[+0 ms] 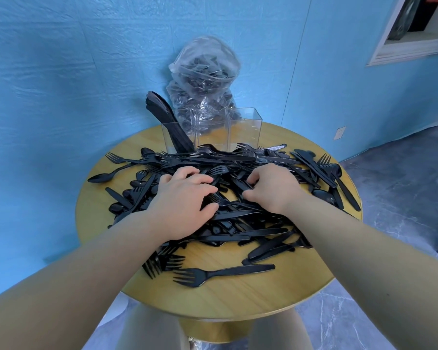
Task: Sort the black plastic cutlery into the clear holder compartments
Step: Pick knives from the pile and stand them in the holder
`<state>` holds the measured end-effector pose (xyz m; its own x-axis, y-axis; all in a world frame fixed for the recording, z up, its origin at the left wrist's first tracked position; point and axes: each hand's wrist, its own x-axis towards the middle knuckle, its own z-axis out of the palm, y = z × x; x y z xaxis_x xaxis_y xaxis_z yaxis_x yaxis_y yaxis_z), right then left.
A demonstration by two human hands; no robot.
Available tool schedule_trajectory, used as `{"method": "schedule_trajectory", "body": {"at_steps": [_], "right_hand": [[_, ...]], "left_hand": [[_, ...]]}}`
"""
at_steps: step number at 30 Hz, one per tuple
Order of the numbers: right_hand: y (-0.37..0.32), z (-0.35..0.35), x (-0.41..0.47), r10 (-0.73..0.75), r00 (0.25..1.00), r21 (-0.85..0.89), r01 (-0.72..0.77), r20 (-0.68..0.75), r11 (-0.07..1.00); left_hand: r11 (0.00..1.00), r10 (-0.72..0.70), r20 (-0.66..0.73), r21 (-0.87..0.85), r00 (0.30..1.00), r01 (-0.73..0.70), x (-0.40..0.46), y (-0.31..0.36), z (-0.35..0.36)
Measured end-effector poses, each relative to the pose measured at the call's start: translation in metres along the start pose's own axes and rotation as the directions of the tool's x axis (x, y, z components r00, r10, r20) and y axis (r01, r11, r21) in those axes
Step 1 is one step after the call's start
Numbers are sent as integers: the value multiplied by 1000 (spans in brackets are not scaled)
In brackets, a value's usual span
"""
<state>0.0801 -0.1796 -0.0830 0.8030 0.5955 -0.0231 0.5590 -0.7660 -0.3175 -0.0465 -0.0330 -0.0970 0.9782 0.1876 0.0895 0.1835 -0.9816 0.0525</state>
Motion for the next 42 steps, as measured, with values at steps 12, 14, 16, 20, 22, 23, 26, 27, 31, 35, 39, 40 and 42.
{"method": "schedule_trajectory", "body": {"at_steps": [12,14,16,20,22,23,26,27,31,35,39,40,42], "right_hand": [[27,-12,-10,-56,998,203,57,-12,977],[31,-14,-11,-73,997,237,76,-19,969],[34,-16,-12,-97,995,262,101,-28,960],[39,-16,-14,-133,991,368,136,-34,920],[40,-16,-15,-138,990,455,140,-36,879],[40,-16,-16,-145,989,491,145,-40,859],[38,-16,-18,-171,984,511,174,-54,842],[37,-15,-18,-176,982,509,184,-64,841],[37,-16,-17,-137,978,423,192,-157,886],[44,-16,-16,-67,967,193,116,-244,974],[42,-9,-21,-159,930,-128,122,-331,984],[38,-9,-23,-204,915,-160,156,-348,975],[30,-9,-26,-253,933,-203,205,-256,958]], "left_hand": [[995,-78,-20,62,997,80,3,0,3],[994,-83,-18,65,996,84,4,0,3],[994,-87,-20,67,996,88,5,0,3],[992,-100,-28,69,995,102,7,-1,2],[993,-107,-46,53,993,110,6,-1,2],[993,-110,-64,36,992,112,6,-1,2],[994,-107,-129,-32,986,103,4,-1,-2],[994,-104,-143,-49,984,98,4,0,-3],[995,-79,-184,-70,980,68,3,3,-7],[995,71,-120,-67,990,-79,3,13,-5],[988,149,51,-42,988,-147,5,20,2],[989,148,71,-28,986,-146,5,20,3],[991,133,89,-4,987,-134,5,18,3]]}}
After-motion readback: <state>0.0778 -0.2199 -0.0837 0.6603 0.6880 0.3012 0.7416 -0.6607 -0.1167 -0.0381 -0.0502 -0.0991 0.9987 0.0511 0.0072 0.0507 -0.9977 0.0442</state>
